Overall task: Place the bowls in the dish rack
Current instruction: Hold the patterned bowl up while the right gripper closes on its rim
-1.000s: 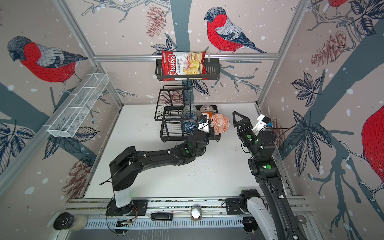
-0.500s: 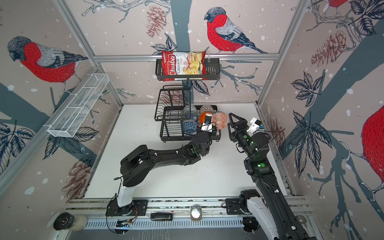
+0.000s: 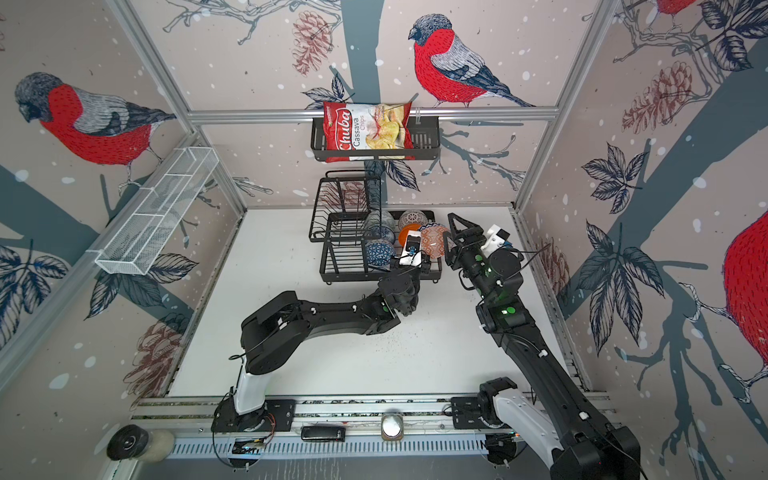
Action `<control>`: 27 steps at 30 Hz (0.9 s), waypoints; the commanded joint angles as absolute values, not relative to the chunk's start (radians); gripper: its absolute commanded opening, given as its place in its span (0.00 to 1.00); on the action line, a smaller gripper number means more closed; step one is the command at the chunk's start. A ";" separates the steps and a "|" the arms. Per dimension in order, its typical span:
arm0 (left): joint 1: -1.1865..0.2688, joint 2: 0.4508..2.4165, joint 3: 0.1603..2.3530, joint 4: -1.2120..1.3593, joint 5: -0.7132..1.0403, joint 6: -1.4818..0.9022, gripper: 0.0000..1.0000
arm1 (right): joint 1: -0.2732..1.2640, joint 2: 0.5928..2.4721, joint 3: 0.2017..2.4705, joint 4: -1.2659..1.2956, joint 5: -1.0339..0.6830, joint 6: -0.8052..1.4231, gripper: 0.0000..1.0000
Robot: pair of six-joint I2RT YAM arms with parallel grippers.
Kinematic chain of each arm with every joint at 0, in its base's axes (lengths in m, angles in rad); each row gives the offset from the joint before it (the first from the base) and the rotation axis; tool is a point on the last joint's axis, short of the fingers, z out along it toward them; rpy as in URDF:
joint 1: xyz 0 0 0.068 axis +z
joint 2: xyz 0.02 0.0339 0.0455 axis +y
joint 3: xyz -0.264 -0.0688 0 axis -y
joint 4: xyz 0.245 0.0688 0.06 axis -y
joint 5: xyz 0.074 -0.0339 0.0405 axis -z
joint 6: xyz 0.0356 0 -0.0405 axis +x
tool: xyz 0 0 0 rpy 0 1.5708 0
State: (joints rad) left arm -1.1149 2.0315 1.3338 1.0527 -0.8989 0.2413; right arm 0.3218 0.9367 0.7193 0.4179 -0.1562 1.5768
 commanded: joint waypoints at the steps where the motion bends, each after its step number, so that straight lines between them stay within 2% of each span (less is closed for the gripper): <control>1: -1.121 2.015 1.324 1.187 -0.924 0.264 0.00 | 0.328 0.967 0.730 0.481 -0.128 1.634 0.69; 8: -1.121 2.022 1.327 1.227 -0.936 0.310 0.00 | 0.358 1.011 0.718 0.520 -0.120 1.684 0.66; 21: -1.121 2.045 1.350 1.264 -0.940 0.366 0.00 | 0.390 0.941 0.702 0.458 -0.041 1.659 0.63; 27: -1.121 2.039 1.324 1.296 -0.939 0.365 0.00 | 0.390 1.005 0.735 0.481 -0.051 1.668 0.61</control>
